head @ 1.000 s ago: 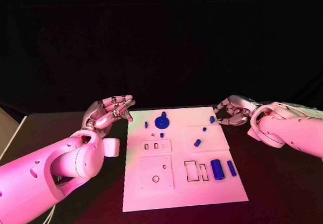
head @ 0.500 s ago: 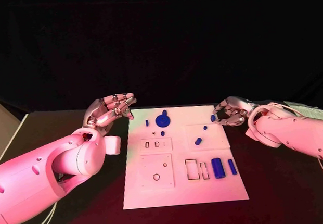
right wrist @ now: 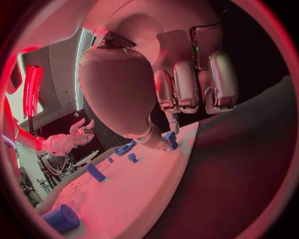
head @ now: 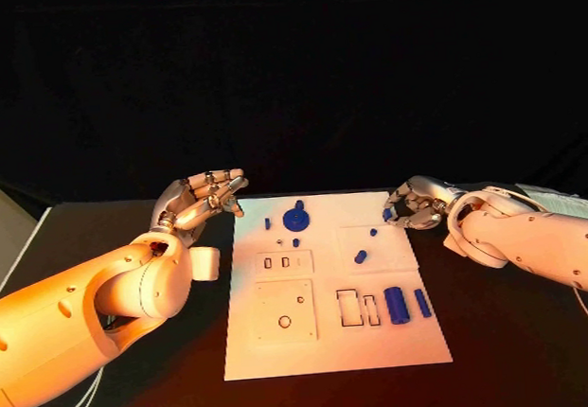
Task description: Assemble the parts on the task board
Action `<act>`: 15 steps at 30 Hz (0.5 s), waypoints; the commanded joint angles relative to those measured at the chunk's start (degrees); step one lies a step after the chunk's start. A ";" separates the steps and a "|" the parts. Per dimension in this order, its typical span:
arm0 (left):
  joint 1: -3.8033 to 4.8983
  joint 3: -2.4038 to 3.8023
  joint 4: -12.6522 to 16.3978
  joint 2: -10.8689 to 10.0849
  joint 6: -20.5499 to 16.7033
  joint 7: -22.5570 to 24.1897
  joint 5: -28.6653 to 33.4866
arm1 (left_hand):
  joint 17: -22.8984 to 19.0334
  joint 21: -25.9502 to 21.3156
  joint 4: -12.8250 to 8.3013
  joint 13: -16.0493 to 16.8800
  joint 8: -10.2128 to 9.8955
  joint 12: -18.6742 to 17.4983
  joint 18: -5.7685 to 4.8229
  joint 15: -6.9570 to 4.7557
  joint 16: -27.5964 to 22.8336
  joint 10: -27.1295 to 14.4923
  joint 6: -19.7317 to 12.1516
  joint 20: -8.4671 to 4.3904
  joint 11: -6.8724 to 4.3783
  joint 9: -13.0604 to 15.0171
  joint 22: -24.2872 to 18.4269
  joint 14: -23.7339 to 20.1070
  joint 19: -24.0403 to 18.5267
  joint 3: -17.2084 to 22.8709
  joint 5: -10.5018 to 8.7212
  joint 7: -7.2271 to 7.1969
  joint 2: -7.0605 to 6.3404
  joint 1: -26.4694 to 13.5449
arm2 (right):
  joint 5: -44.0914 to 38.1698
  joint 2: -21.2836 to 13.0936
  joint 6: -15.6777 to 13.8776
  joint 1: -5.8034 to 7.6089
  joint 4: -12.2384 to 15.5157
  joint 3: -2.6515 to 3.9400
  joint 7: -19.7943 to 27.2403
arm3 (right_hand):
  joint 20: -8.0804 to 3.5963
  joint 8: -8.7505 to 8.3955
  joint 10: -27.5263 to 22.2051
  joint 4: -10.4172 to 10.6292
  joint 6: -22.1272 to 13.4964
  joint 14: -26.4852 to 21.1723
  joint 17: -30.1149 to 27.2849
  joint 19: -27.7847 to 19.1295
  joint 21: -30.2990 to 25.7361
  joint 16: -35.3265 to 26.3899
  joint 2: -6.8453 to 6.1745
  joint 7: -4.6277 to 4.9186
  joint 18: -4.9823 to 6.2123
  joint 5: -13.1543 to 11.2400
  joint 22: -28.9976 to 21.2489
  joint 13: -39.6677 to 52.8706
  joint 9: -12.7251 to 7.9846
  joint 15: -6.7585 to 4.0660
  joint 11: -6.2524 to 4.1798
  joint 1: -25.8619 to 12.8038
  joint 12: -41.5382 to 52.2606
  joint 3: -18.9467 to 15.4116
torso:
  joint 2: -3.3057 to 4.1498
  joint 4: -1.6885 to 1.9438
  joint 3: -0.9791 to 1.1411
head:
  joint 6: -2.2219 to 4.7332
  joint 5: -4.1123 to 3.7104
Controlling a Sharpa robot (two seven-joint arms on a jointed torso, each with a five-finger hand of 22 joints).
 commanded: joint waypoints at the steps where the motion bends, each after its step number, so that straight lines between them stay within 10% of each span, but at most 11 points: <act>1: 0.02 0.04 0.10 0.12 1.01 0.44 -0.16 | -0.09 0.40 -0.34 0.06 0.05 0.37 0.83 0.05 0.30 -0.36 -0.32 -0.02 -0.14 0.04 0.05 -0.23 -0.56 0.11 0.13 0.12 -0.08 -0.50 | -0.60 0.19 0.74 -0.05 -0.15 -0.03 -0.09 | 0.24 0.38 6.02 -0.05 0.40 5.23 11.15 5.21 0.38 0.37 0.38 0.11 -0.47 -0.09 13.91 15.07 0.05 0.25 0.16 0.05 0.12 0.30 | 0.00 0.01 -0.02 | -0.01 0.06; 15: 0.02 0.04 0.09 0.08 1.03 0.38 -0.16 | -0.09 0.40 -0.34 0.06 0.05 0.37 0.83 0.05 0.30 -0.36 -0.32 -0.02 -0.14 0.04 0.05 -0.23 -0.56 0.11 0.13 0.12 -0.08 -0.50 | -0.57 0.86 -0.13 -0.05 -0.98 -0.03 -0.37 | -0.10 1.18 6.02 0.04 2.22 5.30 11.46 5.36 0.58 0.45 1.35 -0.49 -0.53 -0.08 14.13 15.07 0.38 -0.19 -0.32 -0.27 0.12 1.42 | -0.01 0.00 0.01 | -0.02 0.21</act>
